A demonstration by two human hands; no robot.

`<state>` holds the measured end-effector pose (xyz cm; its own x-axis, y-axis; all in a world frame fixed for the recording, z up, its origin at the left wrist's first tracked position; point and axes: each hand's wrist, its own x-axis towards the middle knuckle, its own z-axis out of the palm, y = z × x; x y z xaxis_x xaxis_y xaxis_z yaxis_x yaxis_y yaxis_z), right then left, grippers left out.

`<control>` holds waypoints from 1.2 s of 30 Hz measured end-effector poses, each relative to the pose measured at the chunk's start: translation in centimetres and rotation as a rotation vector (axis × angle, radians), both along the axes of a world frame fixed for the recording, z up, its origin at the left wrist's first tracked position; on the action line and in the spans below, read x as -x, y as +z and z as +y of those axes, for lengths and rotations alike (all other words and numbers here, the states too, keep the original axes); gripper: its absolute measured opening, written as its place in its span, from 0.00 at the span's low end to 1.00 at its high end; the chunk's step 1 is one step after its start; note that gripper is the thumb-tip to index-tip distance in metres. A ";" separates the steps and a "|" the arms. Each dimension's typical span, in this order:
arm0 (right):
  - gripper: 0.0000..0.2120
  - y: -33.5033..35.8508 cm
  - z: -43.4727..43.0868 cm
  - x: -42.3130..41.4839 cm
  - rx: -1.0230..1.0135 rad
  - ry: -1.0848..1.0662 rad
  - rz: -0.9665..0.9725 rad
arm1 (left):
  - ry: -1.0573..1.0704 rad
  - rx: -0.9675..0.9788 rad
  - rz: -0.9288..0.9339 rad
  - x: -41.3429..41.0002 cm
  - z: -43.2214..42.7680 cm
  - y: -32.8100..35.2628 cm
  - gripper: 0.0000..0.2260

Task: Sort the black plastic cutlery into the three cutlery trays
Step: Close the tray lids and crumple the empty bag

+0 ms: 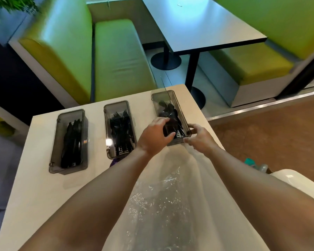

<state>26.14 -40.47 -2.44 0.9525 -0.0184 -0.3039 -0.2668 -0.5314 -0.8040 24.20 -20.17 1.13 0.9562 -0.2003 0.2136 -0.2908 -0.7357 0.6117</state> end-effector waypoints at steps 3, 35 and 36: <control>0.29 -0.2 -0.3 0.1 -0.031 0.000 -0.005 | -0.032 -0.117 0.006 -0.5 -1.2 -0.7 0.24; 0.14 2.0 6.8 15.7 -0.116 0.112 0.488 | 0.209 0.305 0.665 17.3 11.6 -0.7 0.40; 0.11 2.2 7.6 16.3 -0.161 0.084 0.470 | 0.223 0.356 0.737 18.4 12.2 -0.5 0.39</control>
<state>9.88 -32.89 -0.25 0.7080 0.1348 -0.6932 -0.5816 -0.4455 -0.6807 5.78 -7.97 0.67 0.8846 -0.0294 -0.4655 0.4025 -0.4563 0.7936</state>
